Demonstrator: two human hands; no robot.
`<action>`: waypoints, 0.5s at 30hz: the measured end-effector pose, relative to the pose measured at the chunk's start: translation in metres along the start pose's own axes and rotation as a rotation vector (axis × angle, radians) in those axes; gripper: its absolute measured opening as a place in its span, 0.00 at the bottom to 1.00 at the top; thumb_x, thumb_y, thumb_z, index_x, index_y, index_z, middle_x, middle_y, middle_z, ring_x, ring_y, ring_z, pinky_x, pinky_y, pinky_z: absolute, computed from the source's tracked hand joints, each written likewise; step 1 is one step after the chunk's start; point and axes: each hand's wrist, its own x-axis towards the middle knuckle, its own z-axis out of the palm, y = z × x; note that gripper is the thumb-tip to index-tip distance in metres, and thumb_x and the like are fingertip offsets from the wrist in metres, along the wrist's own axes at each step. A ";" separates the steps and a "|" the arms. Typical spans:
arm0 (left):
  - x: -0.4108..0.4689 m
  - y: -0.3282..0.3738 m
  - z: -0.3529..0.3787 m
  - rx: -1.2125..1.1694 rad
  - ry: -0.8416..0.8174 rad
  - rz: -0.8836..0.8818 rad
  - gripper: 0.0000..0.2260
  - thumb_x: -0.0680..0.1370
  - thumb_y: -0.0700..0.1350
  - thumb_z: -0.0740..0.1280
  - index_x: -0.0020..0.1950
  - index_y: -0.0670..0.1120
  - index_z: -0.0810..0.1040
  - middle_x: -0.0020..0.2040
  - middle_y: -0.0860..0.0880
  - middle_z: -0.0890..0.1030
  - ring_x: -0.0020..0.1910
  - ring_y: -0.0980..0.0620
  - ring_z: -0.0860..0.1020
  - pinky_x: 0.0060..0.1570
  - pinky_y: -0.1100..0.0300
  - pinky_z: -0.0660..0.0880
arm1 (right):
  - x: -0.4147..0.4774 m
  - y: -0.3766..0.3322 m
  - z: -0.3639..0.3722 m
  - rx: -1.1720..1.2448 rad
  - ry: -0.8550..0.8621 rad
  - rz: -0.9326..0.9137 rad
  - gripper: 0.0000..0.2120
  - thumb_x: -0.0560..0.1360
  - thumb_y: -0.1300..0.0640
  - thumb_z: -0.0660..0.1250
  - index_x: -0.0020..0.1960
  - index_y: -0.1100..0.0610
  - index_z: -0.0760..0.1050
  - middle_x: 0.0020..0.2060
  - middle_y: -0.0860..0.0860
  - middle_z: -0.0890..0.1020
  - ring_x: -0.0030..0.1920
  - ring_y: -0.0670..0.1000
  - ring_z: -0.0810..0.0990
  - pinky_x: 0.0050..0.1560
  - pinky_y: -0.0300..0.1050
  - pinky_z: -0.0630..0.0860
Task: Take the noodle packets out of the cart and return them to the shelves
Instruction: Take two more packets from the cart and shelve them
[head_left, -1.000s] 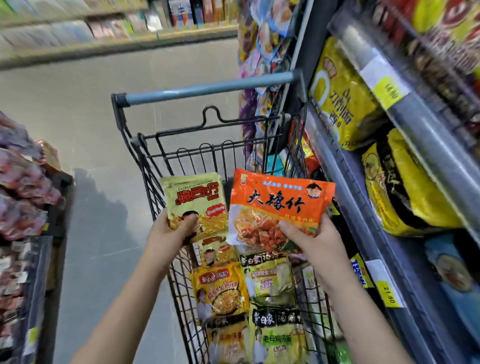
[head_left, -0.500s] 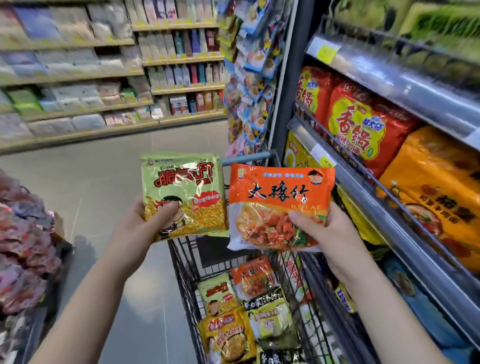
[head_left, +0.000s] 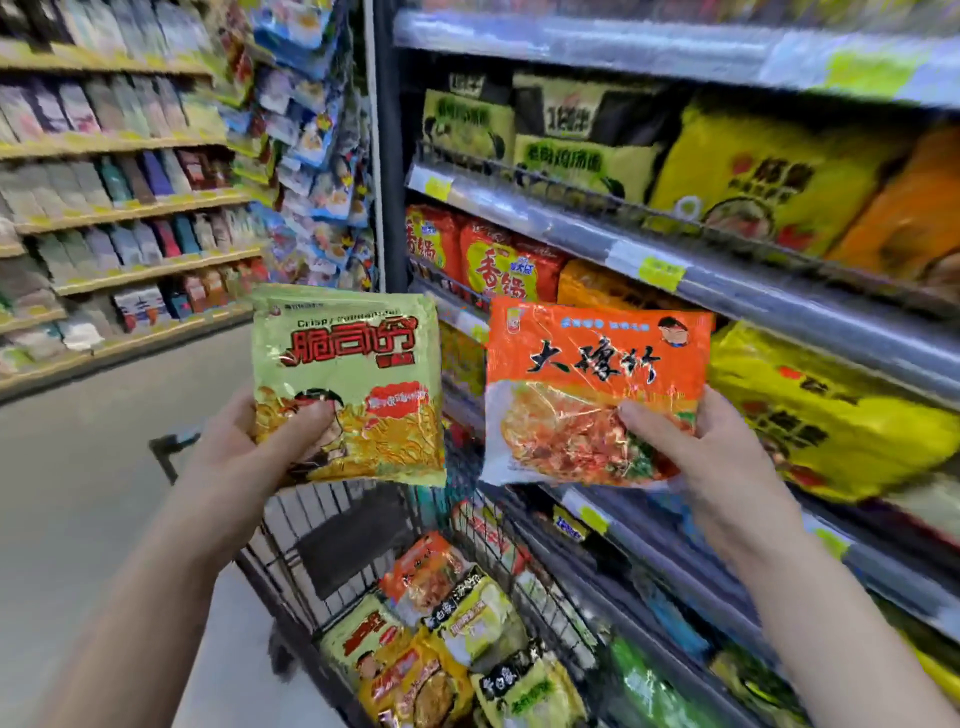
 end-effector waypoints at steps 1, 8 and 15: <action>0.002 0.005 0.011 -0.001 -0.044 0.006 0.36 0.47 0.74 0.80 0.52 0.63 0.82 0.51 0.56 0.88 0.48 0.56 0.87 0.54 0.53 0.77 | -0.010 -0.008 -0.010 -0.006 0.048 -0.019 0.41 0.59 0.36 0.84 0.68 0.46 0.76 0.62 0.45 0.84 0.64 0.51 0.82 0.66 0.62 0.76; -0.024 0.049 0.104 0.079 -0.286 0.145 0.15 0.68 0.66 0.77 0.52 0.72 0.79 0.52 0.66 0.85 0.52 0.65 0.83 0.57 0.58 0.76 | -0.100 -0.053 -0.091 -0.035 0.274 -0.154 0.27 0.67 0.47 0.79 0.65 0.48 0.78 0.57 0.46 0.87 0.59 0.50 0.86 0.61 0.57 0.80; -0.107 0.090 0.207 0.018 -0.524 0.230 0.16 0.71 0.57 0.75 0.56 0.69 0.75 0.49 0.72 0.83 0.48 0.71 0.82 0.53 0.66 0.73 | -0.231 -0.086 -0.187 -0.090 0.496 -0.230 0.23 0.68 0.50 0.76 0.62 0.46 0.78 0.56 0.44 0.87 0.58 0.48 0.86 0.62 0.58 0.79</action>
